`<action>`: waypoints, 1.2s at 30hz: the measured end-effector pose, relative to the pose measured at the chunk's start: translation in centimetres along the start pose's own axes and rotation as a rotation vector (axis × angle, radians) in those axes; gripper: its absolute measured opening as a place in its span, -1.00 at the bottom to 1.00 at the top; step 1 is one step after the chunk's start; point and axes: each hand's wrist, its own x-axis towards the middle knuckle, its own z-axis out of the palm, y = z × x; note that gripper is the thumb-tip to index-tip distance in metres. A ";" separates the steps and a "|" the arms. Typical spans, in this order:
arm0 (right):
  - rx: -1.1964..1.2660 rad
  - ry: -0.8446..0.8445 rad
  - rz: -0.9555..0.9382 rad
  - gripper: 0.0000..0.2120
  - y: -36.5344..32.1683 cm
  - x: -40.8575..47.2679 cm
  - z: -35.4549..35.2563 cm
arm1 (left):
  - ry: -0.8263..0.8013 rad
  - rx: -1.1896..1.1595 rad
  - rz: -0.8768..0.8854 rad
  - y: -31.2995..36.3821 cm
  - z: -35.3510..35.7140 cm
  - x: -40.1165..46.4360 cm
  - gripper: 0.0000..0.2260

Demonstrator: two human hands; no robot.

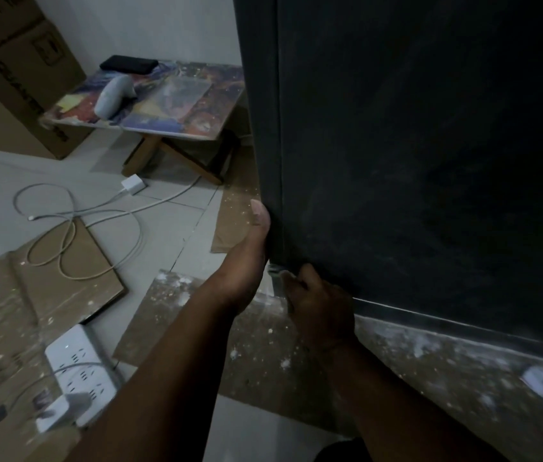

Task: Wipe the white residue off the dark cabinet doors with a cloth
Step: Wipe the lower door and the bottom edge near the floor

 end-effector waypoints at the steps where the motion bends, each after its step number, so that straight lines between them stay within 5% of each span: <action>1: 0.033 -0.015 0.027 -0.76 -0.3 -0.1 0.0 | 0.018 -0.011 0.003 -0.1 0.0 0.0 -0.46; 4: -0.012 -0.022 0.046 -0.85 -0.7 0.0 0.0 | 0.040 -0.010 -0.005 -0.7 0.2 0.3 -0.31; 6: -0.195 -0.178 0.039 -0.74 -1.2 -0.3 -0.4 | 0.057 -0.009 0.000 -1.1 0.4 0.3 -0.25; 8: -0.268 -0.136 -0.101 -0.69 -0.5 -0.2 -0.6 | 0.072 -0.018 0.012 -1.2 0.5 0.4 -0.21; 11: -0.046 -0.234 0.077 -0.76 -0.6 0.5 -2.3 | 0.078 -0.030 -0.002 -1.6 0.3 0.7 -0.13; 15: -0.088 0.091 -0.100 -0.60 -1.4 1.1 -5.4 | 0.103 -0.052 0.047 -2.0 0.7 1.0 -0.57; 18: -0.174 0.377 -0.265 -0.71 -1.8 1.3 -6.4 | 0.123 -0.054 0.070 -1.6 1.3 0.7 -0.55; 22: 0.073 -0.089 0.143 -0.69 -1.1 0.1 -5.5 | 0.211 -0.075 0.121 -1.2 2.1 0.3 -0.52; 24: 0.102 -0.172 0.236 -0.73 0.0 -0.3 -5.3 | 0.236 -0.060 0.112 -1.2 2.2 0.3 -0.37; 27: -0.039 -0.003 0.077 -0.72 -0.2 -0.2 -7.5 | 0.259 -0.011 0.108 -0.8 2.6 -0.1 -0.35; 32: -0.082 0.629 -0.342 -0.87 -3.0 3.0 -11.1 | 0.280 -0.040 0.153 -0.8 3.1 -0.1 -0.36; 36: 0.082 0.578 -0.233 -0.79 -3.8 3.3 -10.7 | 0.337 0.019 0.222 0.1 3.6 -0.9 -0.39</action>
